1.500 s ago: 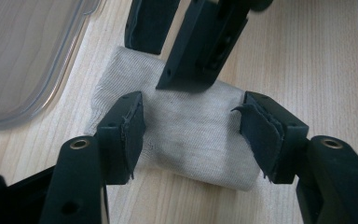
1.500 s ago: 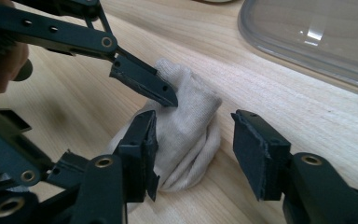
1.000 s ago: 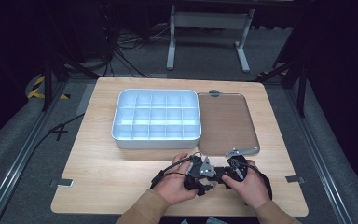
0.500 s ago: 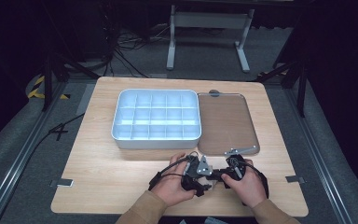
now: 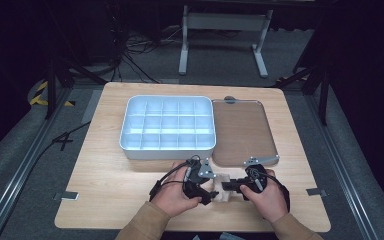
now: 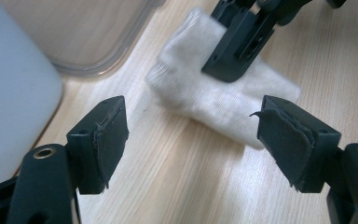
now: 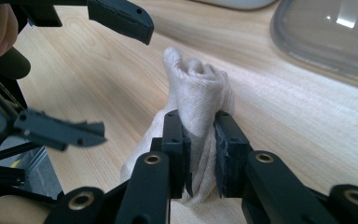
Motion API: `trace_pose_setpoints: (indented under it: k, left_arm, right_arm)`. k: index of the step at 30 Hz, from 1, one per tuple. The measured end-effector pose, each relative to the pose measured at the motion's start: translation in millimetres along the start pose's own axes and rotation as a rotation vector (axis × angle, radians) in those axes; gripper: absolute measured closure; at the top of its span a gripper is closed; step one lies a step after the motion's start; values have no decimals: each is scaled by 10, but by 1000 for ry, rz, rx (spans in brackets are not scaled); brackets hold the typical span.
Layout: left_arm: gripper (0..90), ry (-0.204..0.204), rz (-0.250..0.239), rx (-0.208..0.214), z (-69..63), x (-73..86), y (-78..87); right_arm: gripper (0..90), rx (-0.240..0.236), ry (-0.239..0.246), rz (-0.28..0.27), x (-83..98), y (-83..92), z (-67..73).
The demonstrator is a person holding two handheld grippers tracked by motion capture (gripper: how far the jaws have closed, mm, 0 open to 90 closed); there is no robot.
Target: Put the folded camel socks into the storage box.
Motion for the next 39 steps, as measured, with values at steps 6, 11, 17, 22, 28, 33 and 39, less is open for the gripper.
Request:
trace_pose_setpoints:
  k: [6,11,17,22,28,33,39]
  left_arm:
    - [255,37,4,8,50,48,78]
    - [254,61,0,4,77,59,140]
    - [255,96,26,-28,144,94,195]
    - [265,124,49,-65,231,162,205]
    - [264,128,46,-68,241,157,227]
    - [264,133,47,-80,271,165,247]
    - [264,141,46,-94,303,171,282]
  right_arm:
    - [768,12,37,-44,-106,114,28]
    - [767,24,53,-70,-177,196,21]
    - [766,28,62,-112,-286,306,6]
    - [765,46,124,-185,-435,419,8]
    - [764,89,153,-241,-536,456,-65]
    - [763,98,149,-245,-610,486,-113]
    - [763,123,187,-232,-850,542,-144]
Point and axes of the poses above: each handheld gripper's, and its own axes: y roughly backward along the jaws, x roughly out of its underside, z roughly to its left, the point moved 10 cm from there along -y, roughly forward along the jaws, and after that the axes turned 7 degrees about -z, right-handed, at the moved point
